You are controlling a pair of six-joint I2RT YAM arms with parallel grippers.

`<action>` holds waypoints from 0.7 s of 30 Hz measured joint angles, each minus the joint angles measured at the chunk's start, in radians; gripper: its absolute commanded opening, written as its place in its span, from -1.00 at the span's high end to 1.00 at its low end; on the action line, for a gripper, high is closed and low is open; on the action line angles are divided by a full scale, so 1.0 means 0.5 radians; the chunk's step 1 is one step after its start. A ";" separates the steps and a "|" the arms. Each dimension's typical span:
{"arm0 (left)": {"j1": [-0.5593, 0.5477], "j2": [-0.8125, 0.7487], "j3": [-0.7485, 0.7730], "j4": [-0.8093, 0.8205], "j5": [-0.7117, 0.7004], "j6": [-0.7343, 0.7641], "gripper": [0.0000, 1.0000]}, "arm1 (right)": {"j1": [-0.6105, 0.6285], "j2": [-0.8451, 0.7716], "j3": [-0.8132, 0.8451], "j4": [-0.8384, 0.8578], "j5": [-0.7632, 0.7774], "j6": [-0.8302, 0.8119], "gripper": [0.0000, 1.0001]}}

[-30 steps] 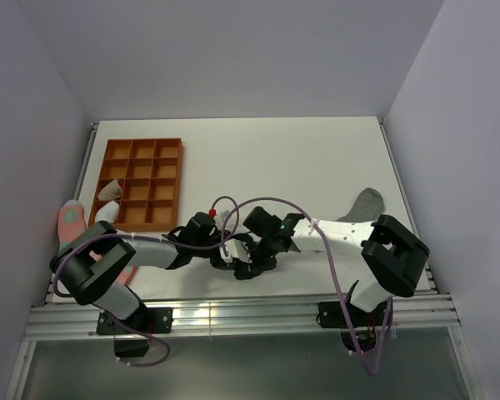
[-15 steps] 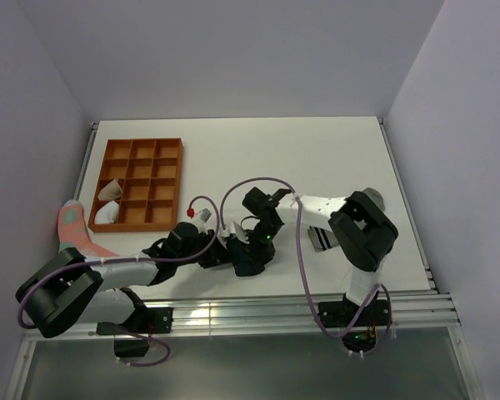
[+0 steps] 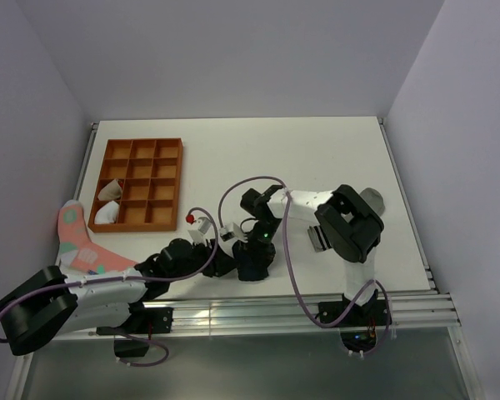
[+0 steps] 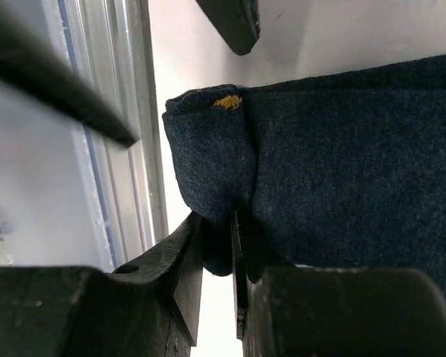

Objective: Roll the socks
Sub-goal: Roll the sock at the center of the board.

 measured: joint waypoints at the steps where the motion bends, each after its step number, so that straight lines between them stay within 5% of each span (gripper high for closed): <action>1: -0.015 -0.017 -0.014 0.029 -0.009 0.019 0.00 | -0.001 0.011 0.008 -0.014 -0.005 0.008 0.56; 12: -0.181 -0.018 -0.093 0.306 -0.130 0.341 0.07 | -0.014 0.130 0.105 -0.157 -0.049 0.043 0.56; 21: -0.211 0.291 -0.052 0.462 -0.086 0.516 0.05 | -0.040 0.176 0.140 -0.201 -0.072 0.086 0.55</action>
